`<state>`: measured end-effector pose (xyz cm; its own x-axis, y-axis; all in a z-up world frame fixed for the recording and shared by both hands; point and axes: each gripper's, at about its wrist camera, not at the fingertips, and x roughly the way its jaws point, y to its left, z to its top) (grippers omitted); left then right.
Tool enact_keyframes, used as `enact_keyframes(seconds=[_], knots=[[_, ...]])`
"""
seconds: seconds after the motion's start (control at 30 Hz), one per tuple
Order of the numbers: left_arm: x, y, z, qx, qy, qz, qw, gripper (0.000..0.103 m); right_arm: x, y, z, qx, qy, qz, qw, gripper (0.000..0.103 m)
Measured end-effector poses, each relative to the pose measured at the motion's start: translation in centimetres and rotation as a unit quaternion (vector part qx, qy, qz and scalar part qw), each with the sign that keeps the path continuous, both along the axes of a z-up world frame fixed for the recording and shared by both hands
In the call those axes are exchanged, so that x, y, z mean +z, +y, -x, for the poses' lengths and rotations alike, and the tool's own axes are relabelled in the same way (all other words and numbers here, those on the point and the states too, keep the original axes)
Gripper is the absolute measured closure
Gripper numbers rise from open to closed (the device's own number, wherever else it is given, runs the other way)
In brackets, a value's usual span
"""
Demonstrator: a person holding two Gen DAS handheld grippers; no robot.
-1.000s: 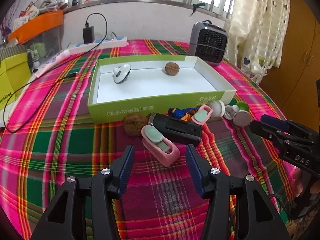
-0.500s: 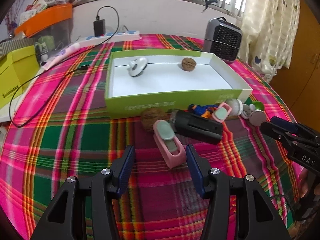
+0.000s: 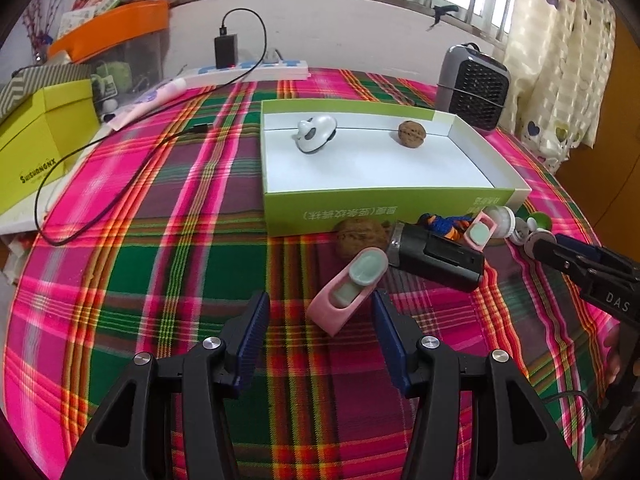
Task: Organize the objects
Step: 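Withdraw both grippers from the box back toward the remaining items, then reach the left gripper to the pink clip while the right grasps the white-green spool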
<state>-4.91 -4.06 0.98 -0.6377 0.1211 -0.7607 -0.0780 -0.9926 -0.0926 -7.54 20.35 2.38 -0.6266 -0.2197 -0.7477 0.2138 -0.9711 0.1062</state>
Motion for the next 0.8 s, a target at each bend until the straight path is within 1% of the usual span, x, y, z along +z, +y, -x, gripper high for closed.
enact_keyframes(seconds=[0.1, 0.2, 0.33, 0.47, 0.6, 0.73, 0.8], knots=[[0.0, 0.3, 0.1, -0.006, 0.001, -0.003, 1.0000, 0.052, 0.0, -0.3, 0.6, 0.002, -0.003, 0.002, 1.000, 0.051], [0.1, 0.4, 0.1, -0.009, 0.001, -0.003, 1.0000, 0.052, -0.2, -0.5, 0.8, -0.001, -0.001, -0.021, 1.000, 0.051], [0.1, 0.4, 0.3, -0.011, 0.001, -0.005, 0.9999, 0.052, 0.0, 0.2, 0.7, -0.009, 0.001, -0.017, 1.000, 0.051], [0.1, 0.5, 0.4, -0.016, 0.000, -0.003, 0.9999, 0.052, 0.3, 1.0, 0.4, -0.019, 0.003, -0.037, 0.999, 0.051], [0.1, 0.6, 0.4, -0.016, 0.000, -0.003, 0.9999, 0.052, 0.4, 1.6, 0.2, -0.026, -0.001, -0.046, 0.999, 0.051], [0.1, 0.6, 0.3, -0.016, 0.001, -0.002, 0.9999, 0.052, 0.3, 1.8, 0.3, -0.027, -0.002, -0.037, 0.999, 0.051], [0.1, 0.6, 0.3, -0.017, 0.000, -0.002, 0.9998, 0.052, 0.1, 1.6, 0.5, -0.018, 0.000, -0.034, 0.999, 0.051]])
